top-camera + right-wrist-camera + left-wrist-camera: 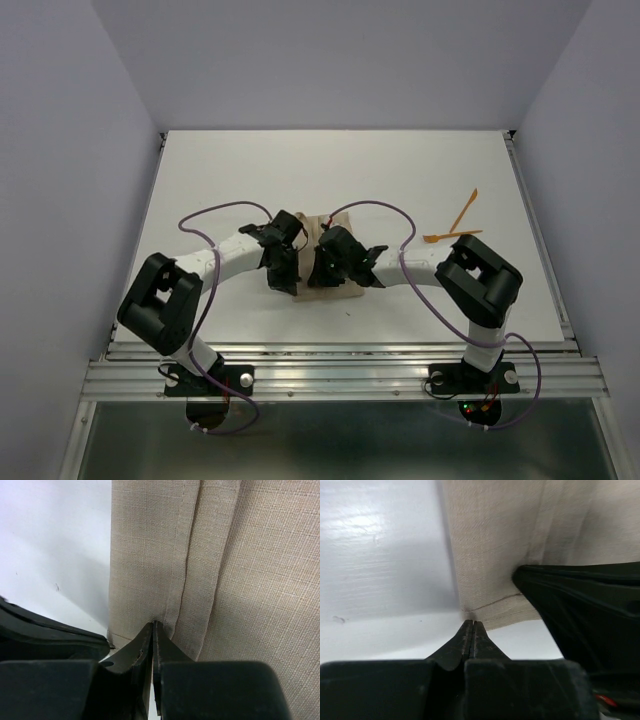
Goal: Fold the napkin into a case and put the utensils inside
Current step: Fold the lower triangle-folded napkin at the center of the board, then pick up the 2/3-rectangle-folded napkin at the center of the board.
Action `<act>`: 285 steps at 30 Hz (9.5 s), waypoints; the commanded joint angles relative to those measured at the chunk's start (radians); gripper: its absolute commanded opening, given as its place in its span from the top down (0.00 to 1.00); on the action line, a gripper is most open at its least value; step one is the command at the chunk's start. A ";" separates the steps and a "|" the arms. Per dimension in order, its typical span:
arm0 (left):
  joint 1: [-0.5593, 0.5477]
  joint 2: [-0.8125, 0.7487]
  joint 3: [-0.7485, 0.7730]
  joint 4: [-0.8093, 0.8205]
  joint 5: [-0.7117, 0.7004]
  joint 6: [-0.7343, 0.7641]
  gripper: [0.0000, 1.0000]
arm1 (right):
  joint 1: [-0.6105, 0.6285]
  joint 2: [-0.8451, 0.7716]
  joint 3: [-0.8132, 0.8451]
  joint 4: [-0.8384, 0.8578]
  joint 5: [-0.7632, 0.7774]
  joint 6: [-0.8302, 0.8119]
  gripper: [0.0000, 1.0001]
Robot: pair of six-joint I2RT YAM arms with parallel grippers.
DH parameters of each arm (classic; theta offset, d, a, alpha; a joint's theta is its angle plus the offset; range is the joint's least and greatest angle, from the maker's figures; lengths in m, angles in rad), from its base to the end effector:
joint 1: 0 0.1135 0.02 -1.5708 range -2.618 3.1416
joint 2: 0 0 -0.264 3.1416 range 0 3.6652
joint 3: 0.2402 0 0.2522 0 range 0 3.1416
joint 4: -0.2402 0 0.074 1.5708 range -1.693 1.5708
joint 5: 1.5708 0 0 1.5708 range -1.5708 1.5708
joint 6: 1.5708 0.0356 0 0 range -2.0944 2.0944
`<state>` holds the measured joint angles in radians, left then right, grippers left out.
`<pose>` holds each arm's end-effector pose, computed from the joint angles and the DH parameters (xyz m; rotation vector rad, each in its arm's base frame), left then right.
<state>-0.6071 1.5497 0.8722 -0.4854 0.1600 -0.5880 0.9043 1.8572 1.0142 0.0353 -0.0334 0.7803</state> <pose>0.2318 -0.1679 0.1704 0.0744 2.8471 -0.5201 0.2328 0.2979 0.1446 -0.1747 2.5386 0.7901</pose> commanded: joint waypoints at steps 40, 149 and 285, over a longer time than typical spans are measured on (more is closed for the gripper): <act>0.274 0.464 0.675 -0.007 0.009 0.111 1.00 | 0.001 -0.018 -0.045 -0.098 0.029 -0.019 0.92; 0.230 0.570 0.735 0.025 0.061 0.155 1.00 | -0.311 0.375 0.552 -0.219 -0.224 -0.217 0.89; 0.102 0.472 0.429 0.202 0.078 0.103 1.00 | -0.288 0.020 0.405 -0.262 0.019 -0.328 0.99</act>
<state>-0.5018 1.9812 1.3243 -0.2523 0.2531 -0.5125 0.5976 1.9476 1.4334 -0.2909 -0.0986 0.4095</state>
